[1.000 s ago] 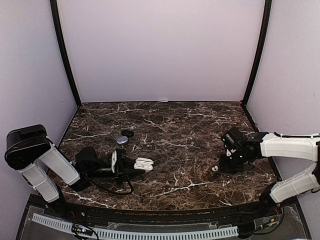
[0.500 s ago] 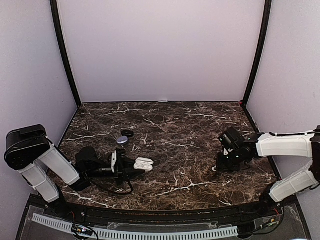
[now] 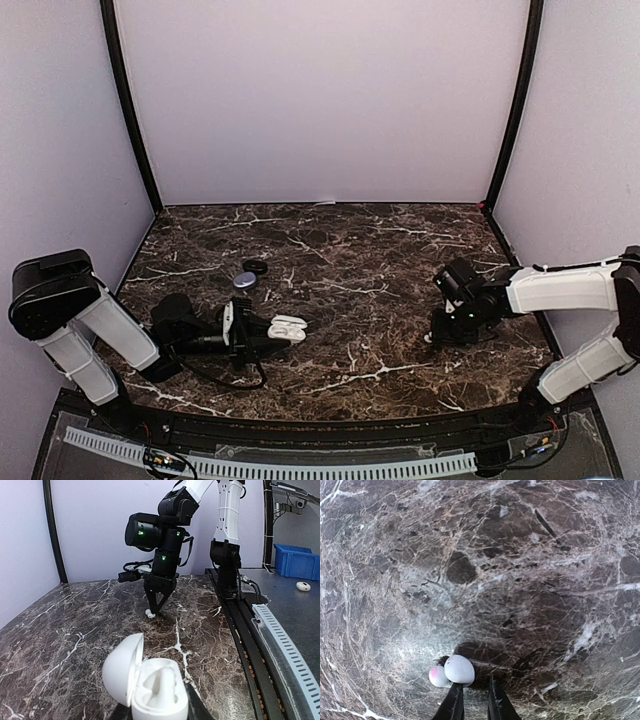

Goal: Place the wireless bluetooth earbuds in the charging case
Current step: Move the right earbud to the center of the board.

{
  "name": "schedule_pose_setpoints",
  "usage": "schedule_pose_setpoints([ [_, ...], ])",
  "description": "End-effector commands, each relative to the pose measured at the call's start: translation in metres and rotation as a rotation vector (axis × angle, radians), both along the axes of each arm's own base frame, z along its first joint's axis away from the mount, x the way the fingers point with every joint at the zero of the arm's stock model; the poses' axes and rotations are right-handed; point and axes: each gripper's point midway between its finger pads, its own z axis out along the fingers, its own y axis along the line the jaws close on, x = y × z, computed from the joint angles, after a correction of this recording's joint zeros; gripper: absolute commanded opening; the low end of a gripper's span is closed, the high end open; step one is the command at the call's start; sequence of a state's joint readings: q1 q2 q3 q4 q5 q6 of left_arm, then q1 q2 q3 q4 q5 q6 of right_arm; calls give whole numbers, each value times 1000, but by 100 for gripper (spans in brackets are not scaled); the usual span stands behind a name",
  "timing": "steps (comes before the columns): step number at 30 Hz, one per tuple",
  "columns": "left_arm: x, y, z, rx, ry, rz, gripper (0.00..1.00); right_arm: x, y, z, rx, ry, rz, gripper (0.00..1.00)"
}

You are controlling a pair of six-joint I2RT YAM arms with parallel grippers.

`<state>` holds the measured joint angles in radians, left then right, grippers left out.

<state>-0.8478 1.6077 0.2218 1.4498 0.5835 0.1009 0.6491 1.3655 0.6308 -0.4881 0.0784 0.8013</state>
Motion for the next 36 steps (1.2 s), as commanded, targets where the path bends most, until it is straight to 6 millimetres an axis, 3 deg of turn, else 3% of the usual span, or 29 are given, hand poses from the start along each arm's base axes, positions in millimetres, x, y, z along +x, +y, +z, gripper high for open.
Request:
schedule_pose_setpoints([
  [1, 2, 0, 12, -27, -25, 2, 14, 12, 7, 4, -1, -35, 21, 17],
  [16, 1, 0, 14, -34, -27, -4, 14, 24, 16, 11, 15, -57, 44, 15],
  [36, 1, -1, 11, -24, -23, -4, 14, 40, 0, 10, -19, -70, 34, 16],
])
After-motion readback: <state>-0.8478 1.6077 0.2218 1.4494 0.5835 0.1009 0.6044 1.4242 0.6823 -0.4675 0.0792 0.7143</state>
